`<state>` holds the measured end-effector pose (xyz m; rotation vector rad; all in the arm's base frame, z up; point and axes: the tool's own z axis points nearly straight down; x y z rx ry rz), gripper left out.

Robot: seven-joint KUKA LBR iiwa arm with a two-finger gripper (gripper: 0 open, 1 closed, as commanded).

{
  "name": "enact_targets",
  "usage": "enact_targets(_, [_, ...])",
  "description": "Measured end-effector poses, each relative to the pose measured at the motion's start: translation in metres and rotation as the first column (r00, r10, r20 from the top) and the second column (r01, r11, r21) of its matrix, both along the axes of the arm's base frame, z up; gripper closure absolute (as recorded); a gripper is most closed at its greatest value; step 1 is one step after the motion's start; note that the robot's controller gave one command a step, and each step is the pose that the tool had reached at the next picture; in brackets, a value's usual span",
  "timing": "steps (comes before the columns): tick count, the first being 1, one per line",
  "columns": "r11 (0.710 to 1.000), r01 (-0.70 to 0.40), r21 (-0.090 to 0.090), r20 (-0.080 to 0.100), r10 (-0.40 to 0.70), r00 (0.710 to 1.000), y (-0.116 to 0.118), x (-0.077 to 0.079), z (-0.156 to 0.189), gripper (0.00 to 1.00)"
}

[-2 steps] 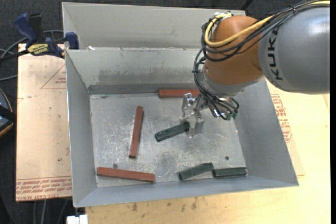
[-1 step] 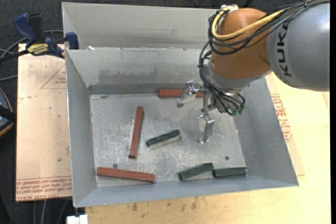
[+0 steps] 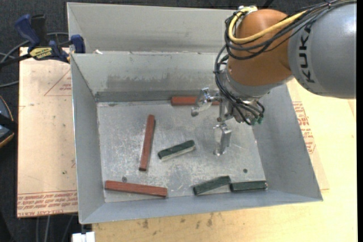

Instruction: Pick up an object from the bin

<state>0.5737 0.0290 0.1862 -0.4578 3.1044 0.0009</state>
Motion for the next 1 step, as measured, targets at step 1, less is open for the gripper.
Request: enact_targets(1, [0.999, -0.051, -0.001, 0.007, 0.051, 0.999, 0.011, 0.0036, -0.0302, 0.0])
